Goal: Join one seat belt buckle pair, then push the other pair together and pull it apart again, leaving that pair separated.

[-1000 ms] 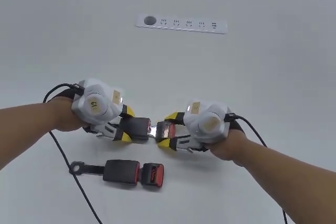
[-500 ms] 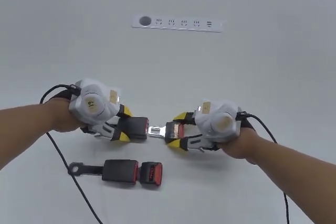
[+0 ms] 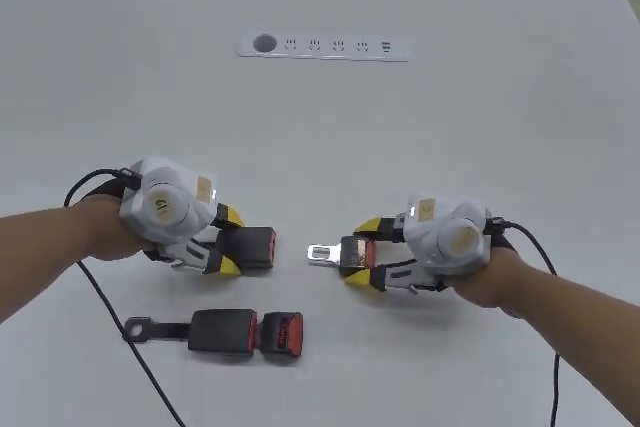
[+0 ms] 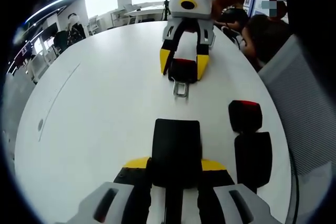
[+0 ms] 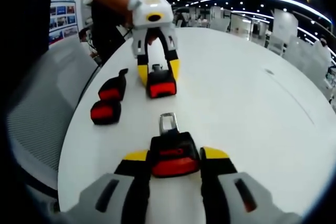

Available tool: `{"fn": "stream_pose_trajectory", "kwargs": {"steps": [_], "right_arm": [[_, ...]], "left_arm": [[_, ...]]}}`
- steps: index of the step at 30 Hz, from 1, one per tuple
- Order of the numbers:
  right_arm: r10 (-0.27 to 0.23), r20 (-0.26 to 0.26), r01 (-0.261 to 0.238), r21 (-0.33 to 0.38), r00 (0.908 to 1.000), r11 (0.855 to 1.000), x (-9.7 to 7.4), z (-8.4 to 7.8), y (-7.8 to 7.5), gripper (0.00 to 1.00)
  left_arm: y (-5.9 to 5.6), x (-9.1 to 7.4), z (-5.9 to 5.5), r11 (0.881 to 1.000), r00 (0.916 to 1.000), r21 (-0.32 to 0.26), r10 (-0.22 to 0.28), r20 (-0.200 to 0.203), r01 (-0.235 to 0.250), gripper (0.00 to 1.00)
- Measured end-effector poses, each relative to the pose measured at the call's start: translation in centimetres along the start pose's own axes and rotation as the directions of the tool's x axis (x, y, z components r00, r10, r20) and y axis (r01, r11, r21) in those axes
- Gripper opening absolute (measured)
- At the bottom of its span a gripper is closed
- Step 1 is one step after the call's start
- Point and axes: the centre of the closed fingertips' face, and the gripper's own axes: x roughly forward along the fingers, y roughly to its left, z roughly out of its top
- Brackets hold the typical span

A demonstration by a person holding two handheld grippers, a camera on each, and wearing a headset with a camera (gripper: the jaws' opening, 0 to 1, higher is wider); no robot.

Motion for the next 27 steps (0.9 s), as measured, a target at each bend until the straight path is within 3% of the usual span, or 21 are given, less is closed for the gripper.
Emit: {"fn": "stream_pose_trajectory", "kwargs": {"steps": [11,27], "right_arm": [[-0.026,-0.012,0.027,0.015,0.9996,1.0,-2.0,-2.0,-1.1,0.38],[-0.045,-0.038,0.046,0.035,0.9983,0.998,-4.7,-4.4,-1.4,0.38]], "left_arm": [[0.1,0.0,0.0,1.0,1.0,-0.001,0.0,0.004,0.0,0.34],[0.2,-0.1,-0.1,1.0,1.0,-0.003,0.002,0.001,-0.002,0.35]]}}
